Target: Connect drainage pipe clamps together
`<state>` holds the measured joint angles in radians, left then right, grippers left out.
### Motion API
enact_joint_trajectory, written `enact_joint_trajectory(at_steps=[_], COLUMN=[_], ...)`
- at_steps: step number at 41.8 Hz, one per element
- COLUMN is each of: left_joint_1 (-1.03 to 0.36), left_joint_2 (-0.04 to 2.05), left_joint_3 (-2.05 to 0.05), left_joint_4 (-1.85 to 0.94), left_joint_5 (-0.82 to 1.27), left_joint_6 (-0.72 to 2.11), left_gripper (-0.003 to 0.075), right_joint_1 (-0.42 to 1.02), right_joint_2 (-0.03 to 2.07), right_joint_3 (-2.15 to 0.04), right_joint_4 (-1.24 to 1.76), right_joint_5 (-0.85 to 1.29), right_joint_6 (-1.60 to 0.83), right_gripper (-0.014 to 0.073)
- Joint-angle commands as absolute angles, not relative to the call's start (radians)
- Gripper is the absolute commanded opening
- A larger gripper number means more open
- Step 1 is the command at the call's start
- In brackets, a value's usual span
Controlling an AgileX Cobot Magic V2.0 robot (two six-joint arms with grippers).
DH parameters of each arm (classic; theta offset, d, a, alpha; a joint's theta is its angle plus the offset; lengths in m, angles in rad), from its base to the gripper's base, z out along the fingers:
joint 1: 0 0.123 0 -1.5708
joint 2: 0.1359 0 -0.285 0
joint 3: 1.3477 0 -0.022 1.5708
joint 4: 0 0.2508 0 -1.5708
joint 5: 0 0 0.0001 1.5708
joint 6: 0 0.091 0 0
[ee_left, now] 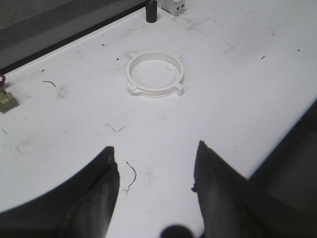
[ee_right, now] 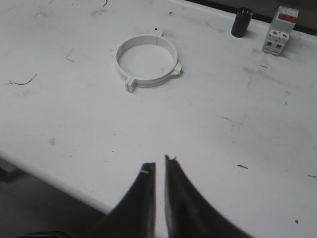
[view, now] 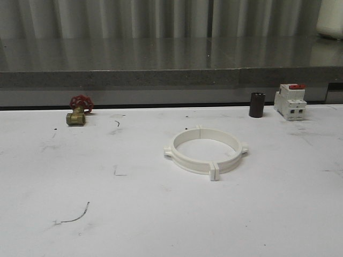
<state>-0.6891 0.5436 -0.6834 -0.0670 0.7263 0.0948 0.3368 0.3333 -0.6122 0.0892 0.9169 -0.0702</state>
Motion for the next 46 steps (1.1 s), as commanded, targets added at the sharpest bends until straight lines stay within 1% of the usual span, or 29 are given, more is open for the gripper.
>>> enact_joint_trajectory(at_steps=[1,3,5,9,12,29,31,35,38,43,46], left_joint_1=[-0.695,-0.695,-0.695,-0.695,-0.695,-0.695,-0.672,-0.581,-0.482,-0.303,-0.233], left_joint_2=[0.545,0.545,0.545,0.545,0.545,0.523,0.507,0.448,0.393,0.285,0.216], left_joint_3=[-0.710,-0.710,-0.710,-0.710,-0.710,-0.697,-0.684,-0.637,-0.582,-0.456,-0.381], left_joint_4=[-0.080,-0.080,-0.080,-0.080,-0.080,-0.082,-0.086,-0.084,-0.050,-0.049,-0.049], left_joint_5=[0.654,0.656,0.658,0.656,0.656,0.647,0.645,0.645,0.619,0.489,0.418], left_joint_6=[0.092,0.092,0.092,0.092,0.092,0.092,0.092,0.092,0.092,0.092,0.092], left_gripper=[0.0295,0.0244,0.0163,0.0043,-0.0022,-0.0020,-0.0020,-0.0020,-0.0020,-0.0020,-0.0020], right_joint_1=[0.336,0.336,0.336,0.336,0.336,0.336,0.336,0.336,0.336,0.336,0.336], right_joint_2=[0.340,0.340,0.340,0.340,0.340,0.340,0.340,0.340,0.340,0.340,0.340], right_joint_3=[-0.633,-0.633,-0.633,-0.633,-0.633,-0.633,-0.633,-0.632,-0.632,-0.632,-0.632], right_joint_4=[0.096,0.096,0.095,0.095,0.095,0.095,0.095,0.095,0.095,0.095,0.095], right_joint_5=[0.854,0.854,0.854,0.854,0.854,0.854,0.854,0.855,0.855,0.855,0.855], right_joint_6=[-0.067,-0.067,-0.067,-0.067,-0.067,-0.067,-0.067,-0.067,-0.067,-0.067,-0.067], right_gripper=[-0.0123,-0.0111,-0.0117,-0.0116,-0.0116,-0.0116,-0.0116,-0.0117,-0.0117,-0.0117,-0.0117])
